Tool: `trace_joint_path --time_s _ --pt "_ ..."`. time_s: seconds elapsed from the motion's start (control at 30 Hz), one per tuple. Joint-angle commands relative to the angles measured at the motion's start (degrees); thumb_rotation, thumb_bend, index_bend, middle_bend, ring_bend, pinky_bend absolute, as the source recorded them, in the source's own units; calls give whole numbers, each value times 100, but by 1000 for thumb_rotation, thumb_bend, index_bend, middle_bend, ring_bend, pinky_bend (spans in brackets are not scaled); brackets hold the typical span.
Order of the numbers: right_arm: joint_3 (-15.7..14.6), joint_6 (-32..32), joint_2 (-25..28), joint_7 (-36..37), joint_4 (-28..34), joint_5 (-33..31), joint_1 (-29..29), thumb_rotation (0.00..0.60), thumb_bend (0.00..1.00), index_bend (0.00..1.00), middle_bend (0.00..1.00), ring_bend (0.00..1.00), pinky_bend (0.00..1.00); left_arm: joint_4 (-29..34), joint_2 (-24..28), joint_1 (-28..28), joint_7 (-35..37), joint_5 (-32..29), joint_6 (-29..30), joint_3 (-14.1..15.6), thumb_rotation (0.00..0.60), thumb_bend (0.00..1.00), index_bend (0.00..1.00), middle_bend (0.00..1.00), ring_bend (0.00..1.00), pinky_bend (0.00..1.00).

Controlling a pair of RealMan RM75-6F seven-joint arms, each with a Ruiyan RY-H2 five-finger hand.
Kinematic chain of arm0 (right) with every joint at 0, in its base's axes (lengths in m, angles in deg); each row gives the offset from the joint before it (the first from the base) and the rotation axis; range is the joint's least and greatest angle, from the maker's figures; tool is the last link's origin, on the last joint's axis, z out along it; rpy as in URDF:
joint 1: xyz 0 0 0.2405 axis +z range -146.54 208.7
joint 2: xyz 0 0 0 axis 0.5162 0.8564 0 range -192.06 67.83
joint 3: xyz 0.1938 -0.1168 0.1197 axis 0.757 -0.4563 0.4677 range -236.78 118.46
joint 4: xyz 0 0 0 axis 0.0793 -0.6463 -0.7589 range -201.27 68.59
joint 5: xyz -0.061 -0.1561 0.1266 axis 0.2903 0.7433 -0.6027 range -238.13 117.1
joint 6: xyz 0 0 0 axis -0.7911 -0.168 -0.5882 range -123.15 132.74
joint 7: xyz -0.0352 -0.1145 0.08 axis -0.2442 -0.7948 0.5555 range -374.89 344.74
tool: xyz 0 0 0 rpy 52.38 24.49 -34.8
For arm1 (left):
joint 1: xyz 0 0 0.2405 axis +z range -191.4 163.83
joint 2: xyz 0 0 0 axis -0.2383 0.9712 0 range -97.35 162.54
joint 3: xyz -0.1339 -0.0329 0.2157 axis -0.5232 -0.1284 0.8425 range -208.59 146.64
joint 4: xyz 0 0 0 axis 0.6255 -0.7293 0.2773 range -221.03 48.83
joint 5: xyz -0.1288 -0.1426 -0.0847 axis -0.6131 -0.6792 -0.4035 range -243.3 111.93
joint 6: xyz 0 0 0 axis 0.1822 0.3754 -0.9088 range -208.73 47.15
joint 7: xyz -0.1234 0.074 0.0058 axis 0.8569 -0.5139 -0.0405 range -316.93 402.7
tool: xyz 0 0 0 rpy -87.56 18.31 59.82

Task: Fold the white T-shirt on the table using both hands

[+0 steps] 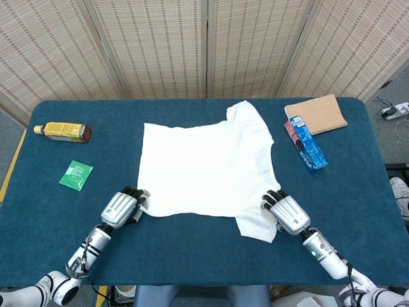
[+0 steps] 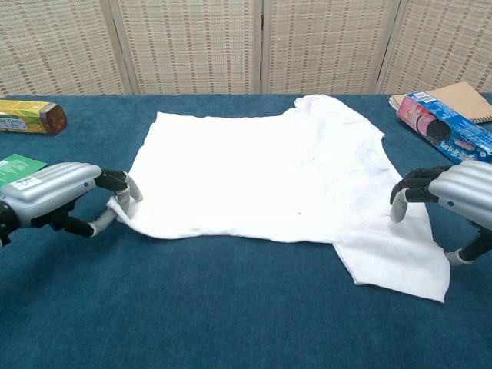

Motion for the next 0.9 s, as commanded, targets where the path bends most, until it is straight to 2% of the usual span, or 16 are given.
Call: trace_joint_path --time_s 0.03,0.17,0.3,0.53,0.67,0.9 --pt "-25 -8 -47 52 -71 -13 27 600 68 387 279 177 276 -11 -3 6 21 -3 10 -1 600 593 734 301 304 212" --pt "-27 -102 -180 165 -265 -2 65 600 129 392 279 177 276 -47 -13 6 66 -17 11 -13 600 593 734 301 304 212" --pt "-38 -266 -325 313 -504 42 95 600 217 439 292 177 276 -67 -9 19 115 -27 26 -15 600 593 735 301 304 212" --pt "-135 -351 -440 488 -724 93 138 600 369 604 371 207 276 -109 -18 38 251 -70 5 -21 600 594 740 302 306 212" --pt "-182 -325 -466 482 -760 74 151 600 420 683 414 237 276 -132 -30 35 323 -76 -31 -8 600 594 743 307 307 212" --pt "-180 -476 -477 587 -671 109 208 600 473 751 460 273 276 -162 -12 31 530 -126 -30 -67 600 594 751 370 345 212"
